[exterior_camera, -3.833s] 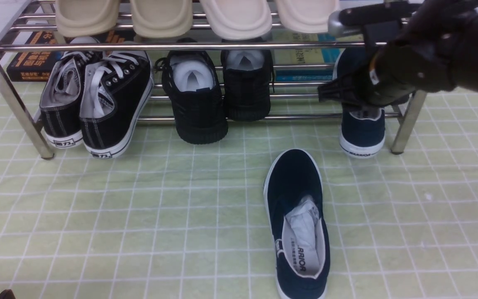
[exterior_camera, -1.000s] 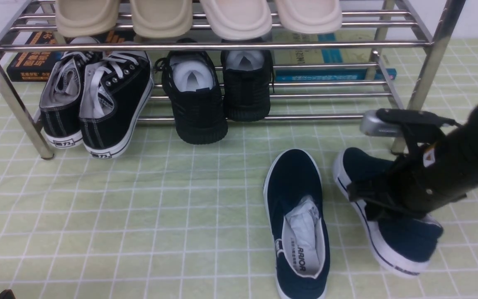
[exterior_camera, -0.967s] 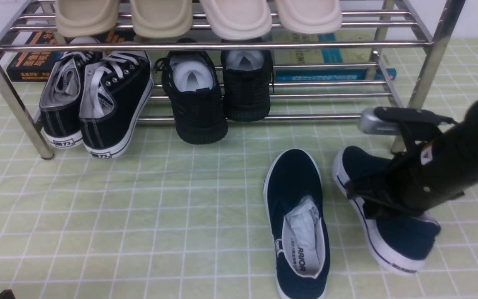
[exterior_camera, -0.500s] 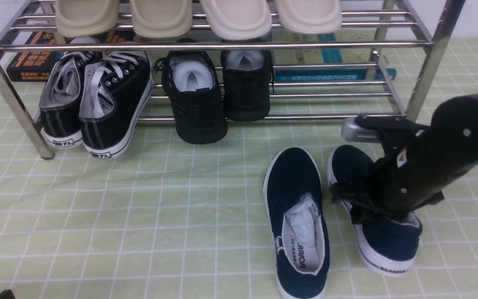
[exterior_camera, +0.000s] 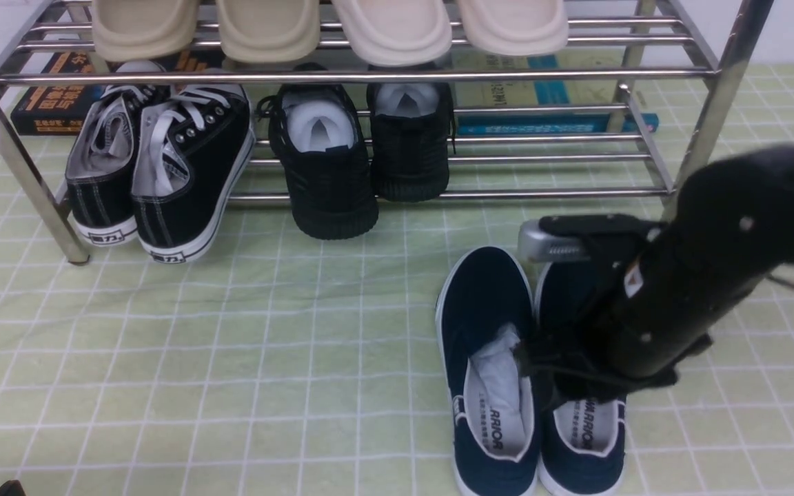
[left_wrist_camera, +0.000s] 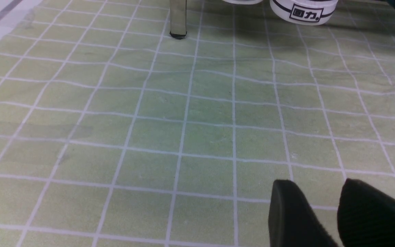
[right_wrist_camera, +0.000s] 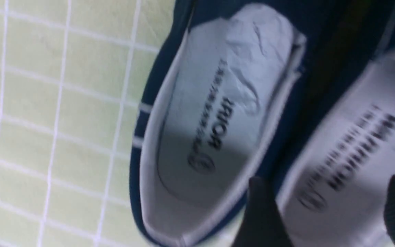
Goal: Take the shoes off the shelf with your hand from the green coffee tablecloth.
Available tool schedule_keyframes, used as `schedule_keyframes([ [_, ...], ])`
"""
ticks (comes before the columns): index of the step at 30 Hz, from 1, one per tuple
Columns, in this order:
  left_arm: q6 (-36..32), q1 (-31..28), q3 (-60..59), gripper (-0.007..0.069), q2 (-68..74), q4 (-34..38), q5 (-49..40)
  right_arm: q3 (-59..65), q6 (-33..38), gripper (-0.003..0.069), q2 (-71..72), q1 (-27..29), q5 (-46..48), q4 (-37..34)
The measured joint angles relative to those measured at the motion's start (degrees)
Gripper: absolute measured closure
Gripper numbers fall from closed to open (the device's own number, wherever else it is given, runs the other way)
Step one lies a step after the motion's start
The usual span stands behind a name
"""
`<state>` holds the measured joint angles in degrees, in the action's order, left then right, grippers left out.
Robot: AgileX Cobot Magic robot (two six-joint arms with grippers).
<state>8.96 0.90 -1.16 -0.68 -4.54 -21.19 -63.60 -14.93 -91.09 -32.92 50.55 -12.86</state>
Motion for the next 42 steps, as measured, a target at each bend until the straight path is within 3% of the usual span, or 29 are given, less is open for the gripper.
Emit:
schedule_keyframes([
  [6,0.0,0.0,0.0,0.0383,0.0,0.0,0.0,-9.7,5.0,0.0177,4.6,-0.1,15.6,6.9],
  [11,0.0,0.0,0.0,0.0383,0.0,0.0,0.0,-14.7,8.1,0.032,10.7,-0.1,19.3,12.9],
  [12,0.0,0.0,0.0,0.0383,0.0,0.0,0.0,-14.7,8.2,0.0393,13.5,-0.1,19.8,13.9],
  [13,0.0,0.0,0.0,0.0383,0.0,0.0,0.0,-14.7,8.2,0.0403,14.3,-0.1,19.9,14.2],
  [15,0.0,0.0,0.0,0.0383,0.0,0.0,0.0,-14.7,8.3,0.0544,19.6,-0.1,20.7,15.2],
  [18,0.0,0.0,0.0,0.0383,0.0,0.0,0.0,-14.1,8.3,0.0654,25.9,-0.1,20.9,15.8],
  [26,0.0,0.0,0.0,0.0383,0.0,0.0,0.0,-1.8,8.2,0.0673,46.0,-0.1,20.8,16.1],
  [29,0.0,0.0,0.0,0.0383,0.0,0.0,0.0,6.4,7.5,0.0673,55.3,-0.1,15.6,16.2],
  [34,0.0,0.0,0.0,0.0383,0.0,0.0,0.0,22.7,7.1,0.0671,67.4,-0.1,-1.3,16.2],
  [42,0.0,0.0,0.0,0.0383,0.0,0.0,0.0,41.5,7.1,0.0666,77.0,-0.1,-24.9,16.1],
])
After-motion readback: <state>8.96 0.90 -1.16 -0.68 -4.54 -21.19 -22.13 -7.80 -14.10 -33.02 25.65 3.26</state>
